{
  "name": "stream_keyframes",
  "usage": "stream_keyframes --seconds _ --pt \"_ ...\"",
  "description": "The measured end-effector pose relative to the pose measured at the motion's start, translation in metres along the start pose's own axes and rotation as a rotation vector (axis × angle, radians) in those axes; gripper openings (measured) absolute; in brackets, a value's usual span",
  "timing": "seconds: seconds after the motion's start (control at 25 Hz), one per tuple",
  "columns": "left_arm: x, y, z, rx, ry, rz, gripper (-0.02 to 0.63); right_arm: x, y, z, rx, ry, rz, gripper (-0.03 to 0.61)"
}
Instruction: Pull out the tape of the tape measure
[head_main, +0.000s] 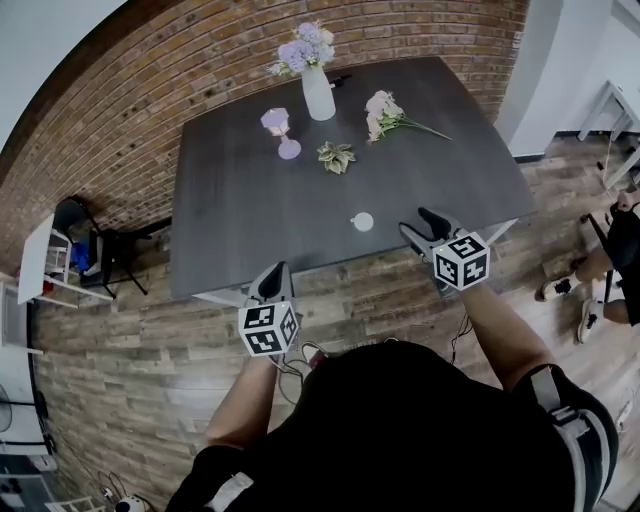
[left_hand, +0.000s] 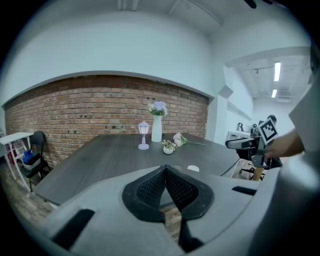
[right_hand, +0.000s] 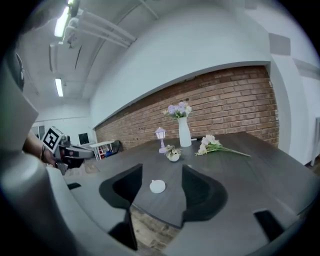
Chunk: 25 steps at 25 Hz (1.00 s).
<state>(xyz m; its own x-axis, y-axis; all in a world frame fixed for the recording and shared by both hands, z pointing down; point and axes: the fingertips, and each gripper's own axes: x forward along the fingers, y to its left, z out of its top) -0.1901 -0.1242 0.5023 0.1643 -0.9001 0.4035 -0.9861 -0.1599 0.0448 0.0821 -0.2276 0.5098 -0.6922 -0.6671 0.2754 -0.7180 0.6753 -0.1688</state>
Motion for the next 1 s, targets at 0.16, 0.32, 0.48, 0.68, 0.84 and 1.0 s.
stream_keyframes --seconds 0.16,0.32,0.48,0.68,0.84,1.0 --pt "-0.027 0.017 -0.023 -0.002 0.049 0.038 0.009 0.053 0.02 -0.034 -0.081 0.145 0.043 0.253" --pt "-0.051 0.04 -0.049 -0.033 0.092 0.099 0.009 0.101 0.028 -0.074 -0.149 0.298 0.056 0.253" --pt "-0.07 0.072 -0.06 -0.063 0.097 0.17 0.009 0.13 0.025 -0.097 -0.18 0.403 0.026 0.259" --pt "-0.081 0.09 -0.063 -0.081 0.09 0.198 0.009 0.149 0.019 -0.103 -0.215 0.467 -0.005 0.259" --pt "-0.081 0.102 -0.058 -0.095 0.074 0.2 0.009 0.154 0.019 -0.107 -0.195 0.485 0.003 0.253" --pt "-0.07 0.1 -0.043 -0.062 0.056 0.158 0.009 0.149 0.03 -0.1 -0.186 0.483 0.007 0.21"
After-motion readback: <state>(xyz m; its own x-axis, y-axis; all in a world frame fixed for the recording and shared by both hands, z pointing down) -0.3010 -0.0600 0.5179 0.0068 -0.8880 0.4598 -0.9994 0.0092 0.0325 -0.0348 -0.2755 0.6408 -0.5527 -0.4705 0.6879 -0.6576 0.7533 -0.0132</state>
